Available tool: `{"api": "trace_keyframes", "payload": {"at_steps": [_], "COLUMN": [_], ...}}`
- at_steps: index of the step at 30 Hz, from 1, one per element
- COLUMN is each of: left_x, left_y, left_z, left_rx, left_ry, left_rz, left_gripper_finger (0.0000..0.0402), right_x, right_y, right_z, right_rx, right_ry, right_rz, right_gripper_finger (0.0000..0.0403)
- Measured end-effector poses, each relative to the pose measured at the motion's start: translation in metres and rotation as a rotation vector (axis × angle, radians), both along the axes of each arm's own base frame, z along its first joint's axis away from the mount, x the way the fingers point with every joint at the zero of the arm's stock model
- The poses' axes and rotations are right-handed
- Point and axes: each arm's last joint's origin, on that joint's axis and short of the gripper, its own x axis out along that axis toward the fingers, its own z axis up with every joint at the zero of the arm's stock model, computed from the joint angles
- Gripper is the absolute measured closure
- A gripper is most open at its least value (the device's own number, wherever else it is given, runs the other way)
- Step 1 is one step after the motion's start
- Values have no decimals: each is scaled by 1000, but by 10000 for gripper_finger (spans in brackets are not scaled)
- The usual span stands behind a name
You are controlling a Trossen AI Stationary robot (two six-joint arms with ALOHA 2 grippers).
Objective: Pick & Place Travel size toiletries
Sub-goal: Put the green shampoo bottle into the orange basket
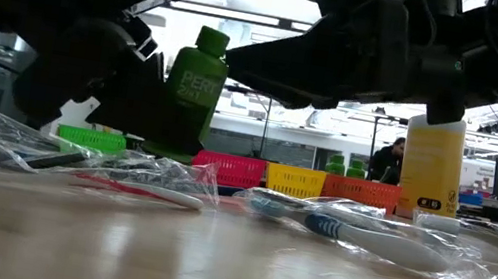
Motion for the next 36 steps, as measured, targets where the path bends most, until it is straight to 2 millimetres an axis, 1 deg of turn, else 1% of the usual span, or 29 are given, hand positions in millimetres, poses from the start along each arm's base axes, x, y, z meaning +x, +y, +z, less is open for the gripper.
{"api": "trace_keyframes", "payload": {"at_steps": [2,5,9,11,13,17,20,22,26,31,32,36], "left_x": [1,1,1,2,4,6,7,8,8,9,9,9], "left_y": [1,0,0,-1,-2,-5,-3,-4,-4,-4,-4,-5], "left_z": [1,1,1,2,5,9,9,10,10,11,11,11], "left_rx": [1,2,-7,-10,-5,-10,-13,-20,-25,-30,-31,-36], "left_ry": [-6,-4,-4,-17,-34,-59,-54,-64,-70,-81,-81,-78], "left_rz": [7,6,-4,-9,-32,-77,-85,-86,-85,-86,-85,-94], "left_gripper_finger": [339,339,339,339,339,339,339,339,339,338,338,321], "right_x": [0,0,-1,1,4,10,13,14,14,14,14,14], "right_y": [0,1,7,9,10,11,14,16,17,18,18,18], "right_z": [0,0,0,2,3,8,13,11,12,12,12,12], "right_rx": [19,35,-20,-32,-36,-64,-75,-85,-82,-73,-71,-61], "right_ry": [8,14,-3,-5,12,0,-17,13,10,12,12,15], "right_rz": [1,3,-12,-19,-20,-10,20,25,41,56,64,77], "right_gripper_finger": [190,153,106,97,97,120,146,168,223,309,317,317]}}
